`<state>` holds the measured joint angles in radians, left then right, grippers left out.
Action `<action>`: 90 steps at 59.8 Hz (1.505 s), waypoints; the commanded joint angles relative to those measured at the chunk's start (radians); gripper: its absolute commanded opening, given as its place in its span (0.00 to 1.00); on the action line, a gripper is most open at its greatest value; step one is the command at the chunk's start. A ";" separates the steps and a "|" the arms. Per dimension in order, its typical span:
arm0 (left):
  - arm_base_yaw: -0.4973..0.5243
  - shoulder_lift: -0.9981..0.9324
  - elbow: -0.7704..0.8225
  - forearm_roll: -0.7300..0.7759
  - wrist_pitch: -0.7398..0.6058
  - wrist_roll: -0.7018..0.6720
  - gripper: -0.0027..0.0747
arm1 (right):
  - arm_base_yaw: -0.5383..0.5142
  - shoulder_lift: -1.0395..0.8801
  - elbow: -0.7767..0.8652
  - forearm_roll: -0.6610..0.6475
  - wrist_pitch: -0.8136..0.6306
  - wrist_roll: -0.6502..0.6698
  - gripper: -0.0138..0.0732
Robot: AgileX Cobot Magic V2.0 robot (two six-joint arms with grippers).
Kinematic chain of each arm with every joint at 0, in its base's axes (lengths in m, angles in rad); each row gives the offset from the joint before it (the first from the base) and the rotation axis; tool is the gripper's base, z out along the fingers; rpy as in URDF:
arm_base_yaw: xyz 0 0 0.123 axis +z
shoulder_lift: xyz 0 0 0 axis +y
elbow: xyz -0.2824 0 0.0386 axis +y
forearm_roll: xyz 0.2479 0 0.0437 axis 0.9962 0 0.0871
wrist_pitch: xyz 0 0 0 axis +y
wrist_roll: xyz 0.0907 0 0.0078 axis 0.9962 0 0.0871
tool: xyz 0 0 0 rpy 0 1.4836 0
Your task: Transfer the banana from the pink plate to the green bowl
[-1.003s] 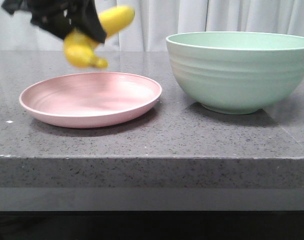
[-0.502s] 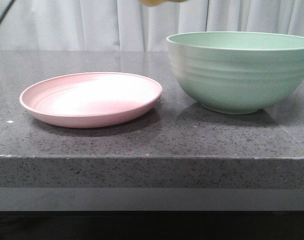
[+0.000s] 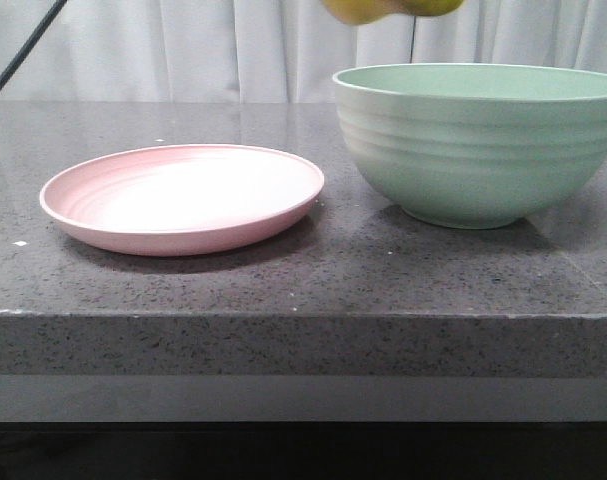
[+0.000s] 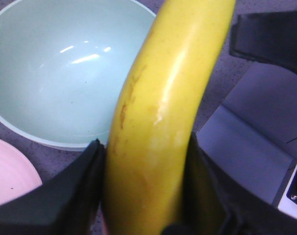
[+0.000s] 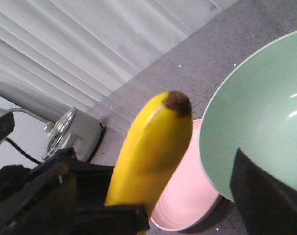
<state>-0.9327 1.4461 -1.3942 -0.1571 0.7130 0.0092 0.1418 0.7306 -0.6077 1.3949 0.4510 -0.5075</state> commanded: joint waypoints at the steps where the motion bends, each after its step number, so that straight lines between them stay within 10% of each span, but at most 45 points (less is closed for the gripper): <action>1: -0.007 -0.032 -0.033 -0.013 -0.068 -0.001 0.18 | 0.002 0.065 -0.051 0.151 0.026 -0.115 0.90; 21: -0.007 -0.032 -0.033 -0.013 -0.068 -0.001 0.18 | 0.002 0.273 -0.122 0.423 0.300 -0.323 0.86; 43: -0.007 -0.032 -0.033 -0.013 -0.068 -0.001 0.19 | 0.002 0.296 -0.122 0.424 0.354 -0.323 0.30; 56: -0.007 -0.032 -0.033 -0.013 -0.068 0.000 0.52 | 0.002 0.305 -0.130 0.419 0.292 -0.366 0.29; 66: -0.007 -0.032 -0.033 -0.013 -0.068 0.000 0.76 | 0.000 0.360 -0.234 0.302 0.187 -0.447 0.29; 90: -0.007 -0.032 -0.033 -0.013 -0.068 0.000 0.75 | 0.000 0.634 -0.666 -0.225 0.028 -0.456 0.29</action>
<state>-0.9342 1.4461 -1.3980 -0.1540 0.7133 0.0099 0.1434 1.3377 -1.1906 1.2208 0.5066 -0.9480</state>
